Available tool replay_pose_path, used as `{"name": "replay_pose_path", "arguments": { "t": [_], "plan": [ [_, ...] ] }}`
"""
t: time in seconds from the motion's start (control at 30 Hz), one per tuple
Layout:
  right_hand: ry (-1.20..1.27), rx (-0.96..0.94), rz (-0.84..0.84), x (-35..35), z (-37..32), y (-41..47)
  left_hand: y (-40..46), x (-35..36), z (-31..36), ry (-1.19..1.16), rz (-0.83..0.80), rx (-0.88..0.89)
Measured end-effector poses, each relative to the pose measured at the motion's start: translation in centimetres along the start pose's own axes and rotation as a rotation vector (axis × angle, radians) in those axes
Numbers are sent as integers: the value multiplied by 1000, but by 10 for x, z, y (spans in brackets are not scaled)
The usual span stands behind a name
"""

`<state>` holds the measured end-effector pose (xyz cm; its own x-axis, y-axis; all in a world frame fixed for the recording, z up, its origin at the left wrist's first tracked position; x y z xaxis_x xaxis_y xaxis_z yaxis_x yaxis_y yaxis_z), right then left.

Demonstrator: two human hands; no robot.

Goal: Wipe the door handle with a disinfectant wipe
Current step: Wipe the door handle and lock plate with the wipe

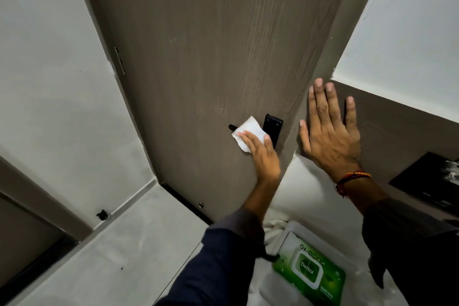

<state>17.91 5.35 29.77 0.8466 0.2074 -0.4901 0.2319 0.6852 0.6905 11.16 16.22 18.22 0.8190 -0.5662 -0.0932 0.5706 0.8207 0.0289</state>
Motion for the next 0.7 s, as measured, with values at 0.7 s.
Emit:
{"name": "replay_pose_path", "arguments": {
  "t": [0.7],
  "plan": [
    [8, -29, 12, 2, 0, -1, -39, 45, 4, -71, 57, 112]
  ]
}}
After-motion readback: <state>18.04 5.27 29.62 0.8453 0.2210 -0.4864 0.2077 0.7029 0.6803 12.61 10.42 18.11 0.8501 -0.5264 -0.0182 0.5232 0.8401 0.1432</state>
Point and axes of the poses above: each hand's wrist, its own y-axis towards the middle knuckle, its own x-axis out of the palm, z = x × y, the point moved 5 cm from there along y, towards the middle knuckle, and after that the axes turned 8 degrees about -z, right-handed, at the moved point
